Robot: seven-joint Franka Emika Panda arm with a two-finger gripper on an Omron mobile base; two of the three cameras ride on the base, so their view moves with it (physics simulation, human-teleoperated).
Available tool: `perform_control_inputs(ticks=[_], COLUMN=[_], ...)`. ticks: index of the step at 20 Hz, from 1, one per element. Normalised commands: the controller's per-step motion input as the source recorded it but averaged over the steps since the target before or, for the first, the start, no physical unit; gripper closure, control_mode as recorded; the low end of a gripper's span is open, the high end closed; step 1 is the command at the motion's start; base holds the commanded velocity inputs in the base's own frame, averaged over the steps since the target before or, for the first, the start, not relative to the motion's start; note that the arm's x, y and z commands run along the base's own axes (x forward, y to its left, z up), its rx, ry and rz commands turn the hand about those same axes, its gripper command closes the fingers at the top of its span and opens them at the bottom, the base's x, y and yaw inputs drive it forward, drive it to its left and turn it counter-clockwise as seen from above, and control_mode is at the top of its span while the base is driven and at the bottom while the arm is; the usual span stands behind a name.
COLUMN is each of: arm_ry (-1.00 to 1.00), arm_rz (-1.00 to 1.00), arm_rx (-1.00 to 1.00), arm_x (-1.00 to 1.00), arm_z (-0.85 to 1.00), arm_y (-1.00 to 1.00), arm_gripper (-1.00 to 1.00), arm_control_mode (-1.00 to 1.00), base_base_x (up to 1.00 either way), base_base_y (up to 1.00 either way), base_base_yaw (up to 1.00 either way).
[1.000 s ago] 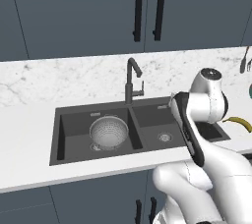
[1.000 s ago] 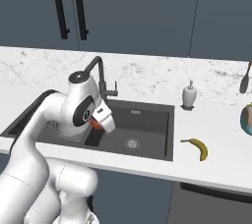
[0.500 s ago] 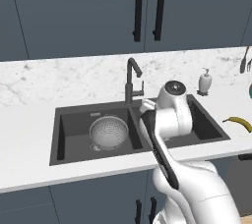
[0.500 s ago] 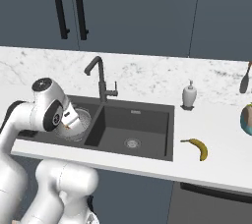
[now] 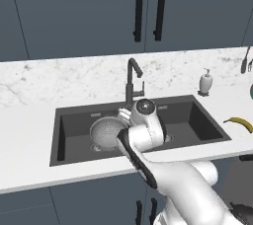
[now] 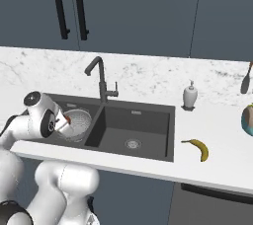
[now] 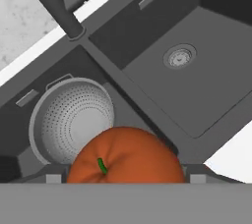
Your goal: Put the colander in the sink, put the orange, banana in the colander, and turn on the sink faucet and pour water over the colander.
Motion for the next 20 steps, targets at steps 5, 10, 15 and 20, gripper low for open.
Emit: perform_control_inputs(ticks=[5,10,15,20], arm_ry=[0.24,0.3,0.01,-0.07], arm_rz=[0.0,0.0,-0.04,-0.03], arm_rx=[0.0,-0.01,-0.01,0.0], arm_x=[0.98,0.82,0.32,0.07], arm_z=[-0.01,-0.05,-0.31,-0.63], arm_y=[0.23,0.47,0.59,0.03], arm_gripper=[1.0,1.0,1.0,1.0], arm_control_mode=[-1.0,-1.0,-1.0,-1.0], base_base_x=[0.0,0.0,0.0,0.0], base_base_y=[0.0,0.0,0.0,0.0], base_base_yaw=[0.0,0.0,0.0,0.0])
